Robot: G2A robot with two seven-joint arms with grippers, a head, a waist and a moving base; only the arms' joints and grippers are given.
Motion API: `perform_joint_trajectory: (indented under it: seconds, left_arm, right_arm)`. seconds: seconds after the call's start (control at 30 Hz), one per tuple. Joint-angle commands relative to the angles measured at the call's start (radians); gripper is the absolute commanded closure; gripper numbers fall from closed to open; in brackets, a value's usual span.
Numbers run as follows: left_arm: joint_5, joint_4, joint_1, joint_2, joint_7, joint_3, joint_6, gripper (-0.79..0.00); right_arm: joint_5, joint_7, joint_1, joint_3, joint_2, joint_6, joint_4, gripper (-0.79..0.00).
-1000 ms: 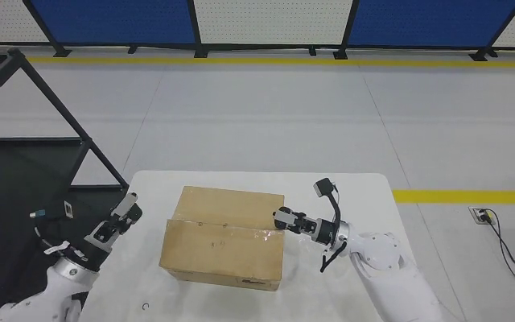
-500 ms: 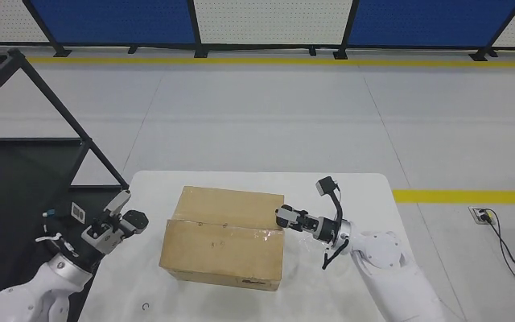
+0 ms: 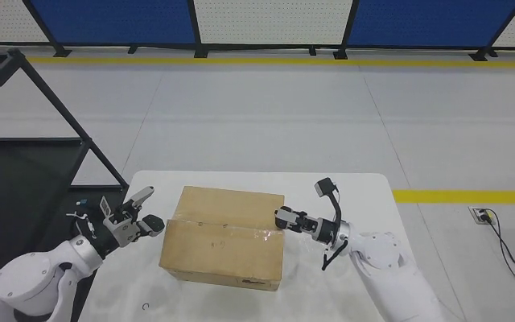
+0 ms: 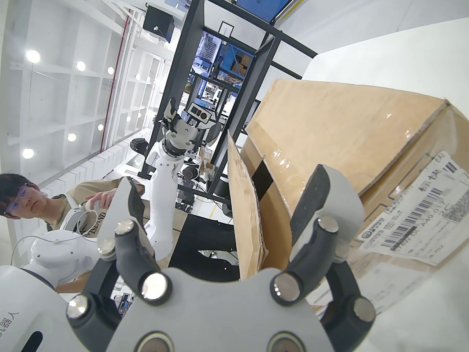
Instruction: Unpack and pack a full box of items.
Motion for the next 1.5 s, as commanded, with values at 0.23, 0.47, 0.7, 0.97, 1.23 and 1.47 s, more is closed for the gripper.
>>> perform_joint_trajectory:
  seconds: [0.23, 0.47, 0.7, 0.97, 1.23, 1.47]
  left_arm:
    - [-0.042, 0.062, -0.062, -0.011, 0.087, 0.105, -0.002, -0.785]
    - [0.026, 0.174, -0.134, -0.014, 0.135, 0.192, -0.01, -0.785]
    - [-0.001, 0.237, -0.165, -0.013, 0.117, 0.206, -0.006, -0.785]
    - [0.002, 0.244, -0.182, -0.011, 0.103, 0.232, -0.014, -0.785]
    - [0.023, 0.218, -0.181, -0.005, 0.083, 0.232, -0.009, -0.785]
    - [0.023, 0.218, -0.181, -0.005, 0.083, 0.232, -0.009, -0.785]
  right_arm:
    - [0.006, 0.005, 0.018, -0.011, 0.0, -0.002, 0.016, -0.785]
    - [0.009, 0.001, 0.022, -0.013, 0.002, -0.007, 0.021, -0.785]
    - [0.01, -0.037, -0.039, 0.052, 0.021, -0.018, -0.004, -0.785]
    - [-0.064, -0.158, -0.301, 0.203, 0.063, 0.055, -0.214, -0.785]
    - [-0.139, -0.238, -0.43, 0.258, 0.077, 0.254, -0.341, -0.785]
    - [-0.139, -0.238, -0.43, 0.258, 0.077, 0.254, -0.341, -0.785]
